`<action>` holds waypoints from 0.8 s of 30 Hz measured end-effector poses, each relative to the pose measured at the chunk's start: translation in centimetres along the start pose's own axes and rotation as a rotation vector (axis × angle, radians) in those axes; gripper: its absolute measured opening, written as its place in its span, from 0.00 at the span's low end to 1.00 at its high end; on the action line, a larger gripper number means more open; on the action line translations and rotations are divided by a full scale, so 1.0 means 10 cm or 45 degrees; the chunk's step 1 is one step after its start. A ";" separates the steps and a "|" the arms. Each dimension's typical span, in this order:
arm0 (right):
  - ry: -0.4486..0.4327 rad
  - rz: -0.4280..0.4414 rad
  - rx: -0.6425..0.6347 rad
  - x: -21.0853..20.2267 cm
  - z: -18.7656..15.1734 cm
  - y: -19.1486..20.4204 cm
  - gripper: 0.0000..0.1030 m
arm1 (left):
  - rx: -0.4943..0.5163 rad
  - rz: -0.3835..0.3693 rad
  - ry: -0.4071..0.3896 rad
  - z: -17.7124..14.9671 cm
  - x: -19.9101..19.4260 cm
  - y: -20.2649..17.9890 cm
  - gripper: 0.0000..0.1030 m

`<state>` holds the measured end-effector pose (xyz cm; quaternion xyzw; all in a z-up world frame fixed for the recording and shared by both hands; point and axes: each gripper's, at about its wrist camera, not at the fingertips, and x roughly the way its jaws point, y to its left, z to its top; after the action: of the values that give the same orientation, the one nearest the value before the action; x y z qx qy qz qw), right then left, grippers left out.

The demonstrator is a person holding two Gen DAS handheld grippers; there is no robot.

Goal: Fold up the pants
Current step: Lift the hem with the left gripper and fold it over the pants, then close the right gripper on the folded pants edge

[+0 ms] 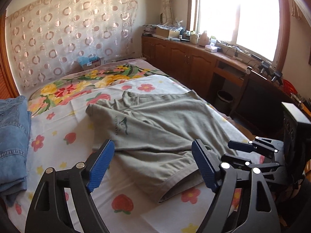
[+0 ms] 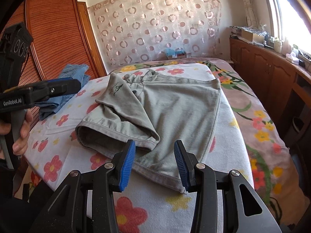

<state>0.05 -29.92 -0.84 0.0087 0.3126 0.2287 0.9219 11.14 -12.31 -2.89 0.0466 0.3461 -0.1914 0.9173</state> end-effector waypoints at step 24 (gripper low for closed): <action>-0.035 -0.024 -0.053 0.07 0.05 0.09 0.04 | -0.063 0.021 0.059 -0.31 0.10 0.19 0.80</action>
<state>0.43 -28.74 -0.69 -0.0102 0.2952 0.2263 0.9282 10.62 -10.24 -6.03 0.0312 0.3715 -0.1739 0.9115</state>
